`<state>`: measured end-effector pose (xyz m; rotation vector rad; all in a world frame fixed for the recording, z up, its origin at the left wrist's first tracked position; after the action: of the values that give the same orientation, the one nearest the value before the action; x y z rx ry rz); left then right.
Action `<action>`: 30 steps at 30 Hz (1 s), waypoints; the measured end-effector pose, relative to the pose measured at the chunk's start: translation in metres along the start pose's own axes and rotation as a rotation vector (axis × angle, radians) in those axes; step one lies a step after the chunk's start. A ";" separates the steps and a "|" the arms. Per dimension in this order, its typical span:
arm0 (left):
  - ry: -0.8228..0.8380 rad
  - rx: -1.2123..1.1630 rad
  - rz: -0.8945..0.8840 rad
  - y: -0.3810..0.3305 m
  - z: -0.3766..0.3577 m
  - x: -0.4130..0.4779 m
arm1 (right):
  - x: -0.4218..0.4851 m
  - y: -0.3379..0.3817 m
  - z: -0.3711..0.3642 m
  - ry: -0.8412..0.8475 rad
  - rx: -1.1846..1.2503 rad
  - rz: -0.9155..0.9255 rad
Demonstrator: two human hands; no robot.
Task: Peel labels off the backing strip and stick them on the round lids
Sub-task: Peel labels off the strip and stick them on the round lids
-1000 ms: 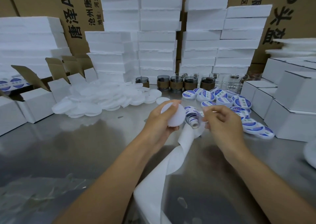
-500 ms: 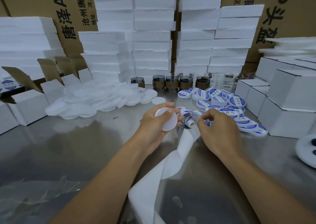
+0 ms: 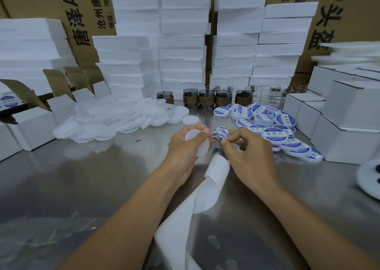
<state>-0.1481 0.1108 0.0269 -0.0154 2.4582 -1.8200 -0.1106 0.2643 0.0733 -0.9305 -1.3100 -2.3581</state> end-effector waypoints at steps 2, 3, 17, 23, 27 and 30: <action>-0.047 0.016 -0.009 0.000 0.003 0.000 | -0.001 -0.005 -0.004 0.012 0.068 -0.058; -0.070 0.022 -0.003 0.001 0.005 0.000 | -0.001 -0.008 -0.008 0.030 0.121 -0.104; -0.070 -0.064 0.024 0.007 0.005 -0.002 | -0.001 -0.033 -0.020 0.015 0.566 -0.373; -0.012 -0.198 0.070 0.007 0.002 0.000 | -0.001 -0.039 -0.024 0.021 0.688 -0.467; 0.020 -0.253 0.086 0.007 0.000 -0.001 | 0.000 -0.022 -0.029 0.135 0.629 -0.337; 0.028 -0.286 0.103 0.007 0.003 0.000 | -0.003 -0.007 -0.036 0.254 0.538 -0.239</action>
<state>-0.1472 0.1101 0.0189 0.1166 2.6627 -1.4264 -0.1269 0.2382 0.0530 -0.3185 -1.8838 -2.0130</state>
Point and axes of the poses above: each hand's wrist, its own x-axis towards the middle knuckle, its own z-axis out of the back of the hand, y = z × x, the point moved 10 cm from there along x, towards the middle knuckle, and after that the axes turned 6 degrees about z, right-handed, at the moved point
